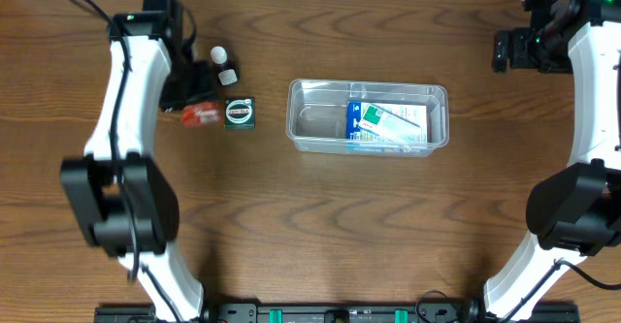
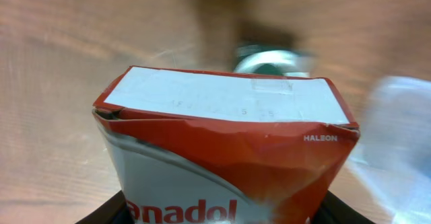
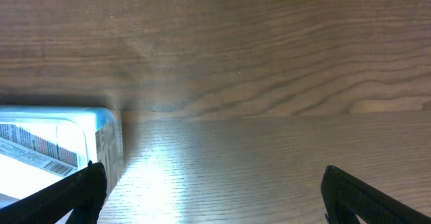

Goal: Pack container
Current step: 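Lift the red box and carry it over the container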

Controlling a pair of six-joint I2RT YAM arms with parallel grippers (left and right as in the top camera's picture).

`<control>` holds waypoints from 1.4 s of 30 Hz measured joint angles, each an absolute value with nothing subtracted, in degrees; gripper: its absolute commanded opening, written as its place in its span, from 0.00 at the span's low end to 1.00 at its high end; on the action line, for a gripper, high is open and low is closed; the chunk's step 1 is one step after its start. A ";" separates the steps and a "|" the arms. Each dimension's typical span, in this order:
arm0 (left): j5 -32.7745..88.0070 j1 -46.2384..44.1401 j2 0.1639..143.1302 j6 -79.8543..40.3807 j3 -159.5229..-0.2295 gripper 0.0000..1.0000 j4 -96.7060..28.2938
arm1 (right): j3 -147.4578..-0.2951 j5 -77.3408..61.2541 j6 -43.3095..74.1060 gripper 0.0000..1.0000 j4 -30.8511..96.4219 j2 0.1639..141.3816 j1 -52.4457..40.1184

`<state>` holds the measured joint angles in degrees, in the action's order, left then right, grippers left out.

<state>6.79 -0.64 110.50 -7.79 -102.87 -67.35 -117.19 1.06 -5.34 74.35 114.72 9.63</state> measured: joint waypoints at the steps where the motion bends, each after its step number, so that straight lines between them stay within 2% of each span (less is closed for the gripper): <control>1: 6.94 -1.93 108.88 -8.03 -103.04 0.57 -66.83 | -117.19 1.04 -5.34 0.99 74.35 114.72 9.63; 7: 7.35 -11.49 103.92 -11.18 -103.46 0.57 -62.33 | -117.19 1.04 -5.34 0.99 74.35 114.72 9.63; 21: 4.56 -28.32 108.68 -20.80 -103.46 0.57 -53.45 | -117.19 1.04 -5.34 0.99 74.35 114.72 9.63; 42: 2.13 -30.87 119.98 -24.21 -103.46 0.57 -52.47 | -117.19 1.04 -5.34 0.99 74.35 114.72 9.63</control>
<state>2.13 -30.87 119.98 -24.21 -103.46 -52.47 -117.19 1.04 -5.34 74.35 114.72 9.63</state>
